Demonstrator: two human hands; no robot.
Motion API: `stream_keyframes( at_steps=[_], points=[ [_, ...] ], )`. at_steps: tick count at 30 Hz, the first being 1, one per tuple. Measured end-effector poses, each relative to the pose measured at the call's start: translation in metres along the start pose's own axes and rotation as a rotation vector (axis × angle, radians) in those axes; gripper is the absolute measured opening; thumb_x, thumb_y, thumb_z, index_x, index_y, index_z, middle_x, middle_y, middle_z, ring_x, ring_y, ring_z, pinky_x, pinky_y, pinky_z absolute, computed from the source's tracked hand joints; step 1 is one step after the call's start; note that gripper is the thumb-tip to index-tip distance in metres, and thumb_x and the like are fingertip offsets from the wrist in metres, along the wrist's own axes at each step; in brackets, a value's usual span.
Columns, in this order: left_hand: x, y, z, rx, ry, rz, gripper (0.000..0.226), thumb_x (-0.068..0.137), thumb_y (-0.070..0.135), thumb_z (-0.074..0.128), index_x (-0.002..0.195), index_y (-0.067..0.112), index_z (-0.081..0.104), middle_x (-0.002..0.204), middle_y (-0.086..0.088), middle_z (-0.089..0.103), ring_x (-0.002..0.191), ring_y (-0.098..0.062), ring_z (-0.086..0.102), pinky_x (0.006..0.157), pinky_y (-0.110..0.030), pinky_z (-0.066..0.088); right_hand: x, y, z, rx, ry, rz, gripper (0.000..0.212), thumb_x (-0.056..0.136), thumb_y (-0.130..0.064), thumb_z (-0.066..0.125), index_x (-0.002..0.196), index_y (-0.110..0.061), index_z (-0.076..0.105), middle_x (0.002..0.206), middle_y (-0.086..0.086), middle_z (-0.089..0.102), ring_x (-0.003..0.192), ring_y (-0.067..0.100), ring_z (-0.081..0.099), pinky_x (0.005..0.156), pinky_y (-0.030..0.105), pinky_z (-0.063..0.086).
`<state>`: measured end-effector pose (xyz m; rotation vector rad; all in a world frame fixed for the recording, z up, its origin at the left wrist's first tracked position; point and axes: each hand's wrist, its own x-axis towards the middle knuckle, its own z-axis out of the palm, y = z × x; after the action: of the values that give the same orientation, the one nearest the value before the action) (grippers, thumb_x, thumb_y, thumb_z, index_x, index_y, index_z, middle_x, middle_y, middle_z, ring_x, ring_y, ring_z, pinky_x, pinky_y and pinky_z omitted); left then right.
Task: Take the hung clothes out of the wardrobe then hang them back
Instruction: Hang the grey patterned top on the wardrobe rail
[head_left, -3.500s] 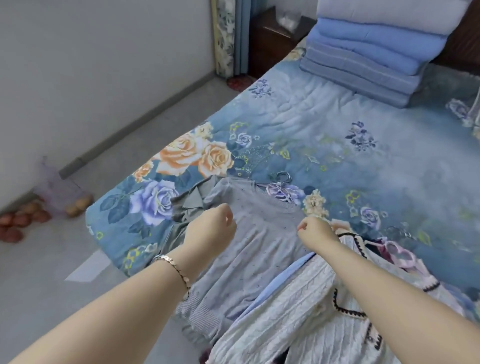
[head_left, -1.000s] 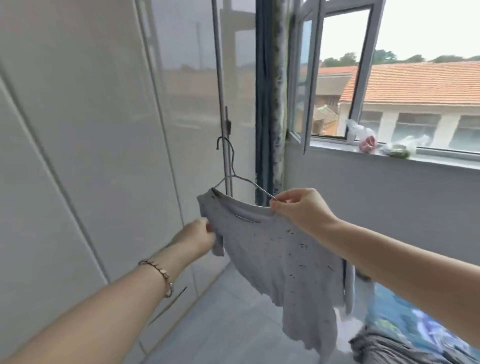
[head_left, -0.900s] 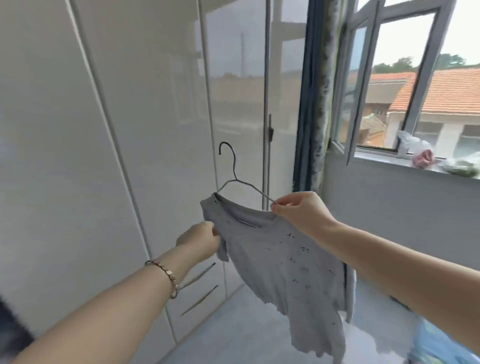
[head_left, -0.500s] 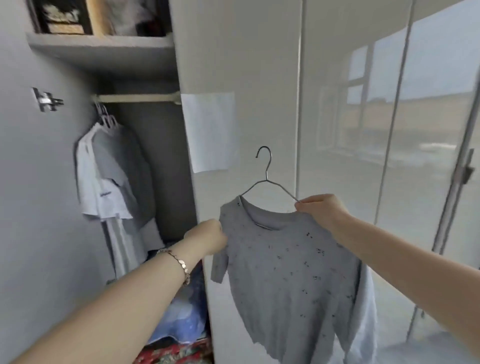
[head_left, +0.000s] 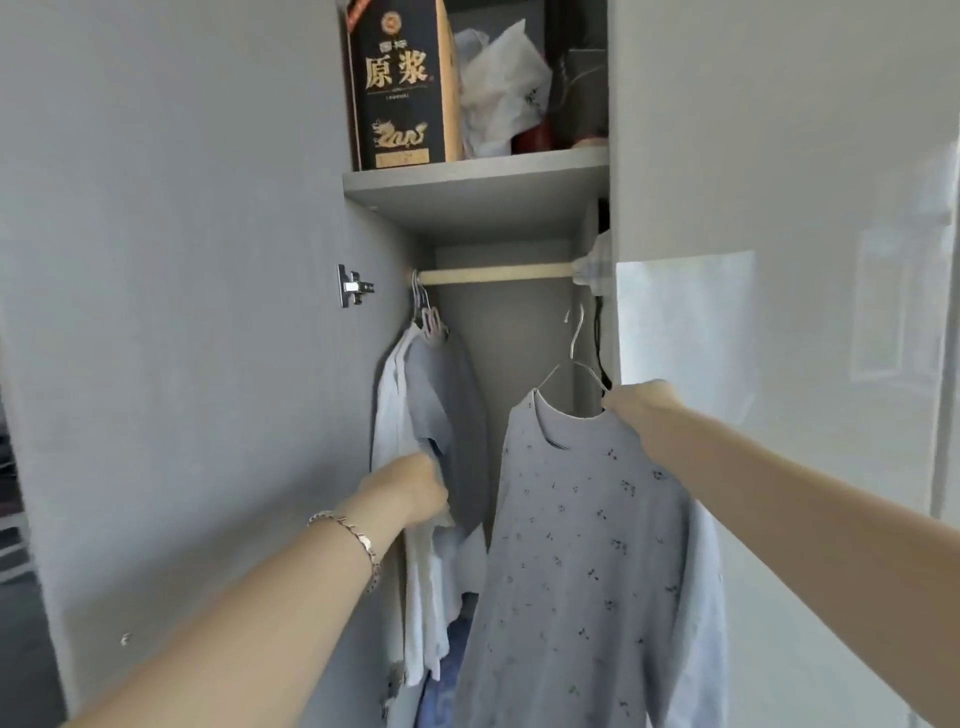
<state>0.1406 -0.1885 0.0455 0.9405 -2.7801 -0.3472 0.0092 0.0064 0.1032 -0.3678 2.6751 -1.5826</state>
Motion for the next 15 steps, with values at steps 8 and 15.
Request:
stream_keyframes(
  at_steps=[8,15],
  points=[
    [0.102,-0.025,-0.035,0.017,0.104,-0.056,0.020,0.089,0.015,0.038,0.070,0.015,0.045,0.066,-0.002,0.055,0.077,-0.026,0.060,0.070,-0.028,0.045,0.082,-0.110,0.073,-0.296,-0.036,-0.264,0.018,0.093,0.002,0.044,0.081,-0.011,0.038,0.066,0.000,0.031,0.081,0.018,0.043,0.085,0.023,0.041],
    [0.187,-0.008,-0.052,0.019,0.200,-0.085,0.027,0.091,0.019,0.038,0.107,0.012,0.059,0.098,-0.005,0.065,0.096,-0.026,0.064,0.085,-0.031,0.048,0.173,-0.167,0.138,-0.108,-0.164,-0.303,0.027,0.091,-0.001,0.050,0.065,-0.006,0.043,0.074,0.000,0.041,0.067,0.015,0.041,0.071,0.019,0.035]
  ],
)
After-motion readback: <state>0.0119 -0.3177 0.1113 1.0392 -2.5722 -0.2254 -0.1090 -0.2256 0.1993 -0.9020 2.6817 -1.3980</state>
